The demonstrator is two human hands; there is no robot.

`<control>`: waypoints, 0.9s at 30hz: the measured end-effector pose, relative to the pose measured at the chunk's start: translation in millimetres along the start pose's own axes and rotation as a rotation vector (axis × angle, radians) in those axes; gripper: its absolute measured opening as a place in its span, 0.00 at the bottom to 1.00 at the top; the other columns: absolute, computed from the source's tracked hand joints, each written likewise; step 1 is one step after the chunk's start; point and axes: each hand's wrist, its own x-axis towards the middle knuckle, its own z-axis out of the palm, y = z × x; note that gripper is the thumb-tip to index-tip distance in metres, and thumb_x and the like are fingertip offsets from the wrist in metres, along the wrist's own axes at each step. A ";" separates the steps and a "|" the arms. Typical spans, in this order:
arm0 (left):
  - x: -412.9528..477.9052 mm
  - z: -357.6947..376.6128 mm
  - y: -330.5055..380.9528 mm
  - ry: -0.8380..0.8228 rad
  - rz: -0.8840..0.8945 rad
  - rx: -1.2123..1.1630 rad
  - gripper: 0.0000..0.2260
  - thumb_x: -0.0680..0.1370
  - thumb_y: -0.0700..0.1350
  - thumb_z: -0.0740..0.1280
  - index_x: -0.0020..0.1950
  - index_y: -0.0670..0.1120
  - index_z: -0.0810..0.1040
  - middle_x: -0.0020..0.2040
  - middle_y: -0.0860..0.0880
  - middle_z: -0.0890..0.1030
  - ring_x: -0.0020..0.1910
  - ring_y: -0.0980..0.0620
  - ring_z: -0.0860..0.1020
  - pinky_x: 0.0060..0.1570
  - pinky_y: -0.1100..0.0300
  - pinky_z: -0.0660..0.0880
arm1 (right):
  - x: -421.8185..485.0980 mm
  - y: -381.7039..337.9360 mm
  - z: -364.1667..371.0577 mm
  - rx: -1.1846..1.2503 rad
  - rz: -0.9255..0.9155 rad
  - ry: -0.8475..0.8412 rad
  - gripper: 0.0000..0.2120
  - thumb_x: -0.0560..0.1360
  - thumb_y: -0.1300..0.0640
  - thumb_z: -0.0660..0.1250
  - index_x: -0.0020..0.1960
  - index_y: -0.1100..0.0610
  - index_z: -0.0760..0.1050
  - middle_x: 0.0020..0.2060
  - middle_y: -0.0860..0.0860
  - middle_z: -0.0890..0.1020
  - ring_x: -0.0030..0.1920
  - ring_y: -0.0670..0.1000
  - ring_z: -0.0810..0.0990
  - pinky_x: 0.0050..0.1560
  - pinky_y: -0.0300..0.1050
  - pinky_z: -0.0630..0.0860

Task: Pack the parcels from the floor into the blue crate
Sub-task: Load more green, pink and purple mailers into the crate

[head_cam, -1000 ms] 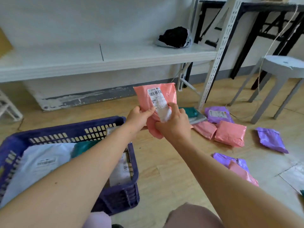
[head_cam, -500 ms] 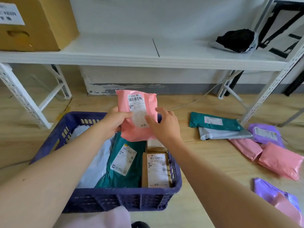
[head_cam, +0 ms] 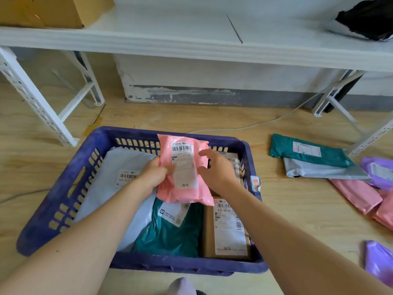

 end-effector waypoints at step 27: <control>55.4 39.7 -46.5 0.291 0.039 0.236 0.11 0.79 0.38 0.56 0.46 0.44 0.78 0.44 0.43 0.79 0.43 0.44 0.75 0.45 0.54 0.73 | 19.1 19.7 40.5 -0.346 -0.140 -0.217 0.25 0.74 0.62 0.61 0.70 0.51 0.67 0.67 0.52 0.71 0.66 0.55 0.67 0.66 0.49 0.68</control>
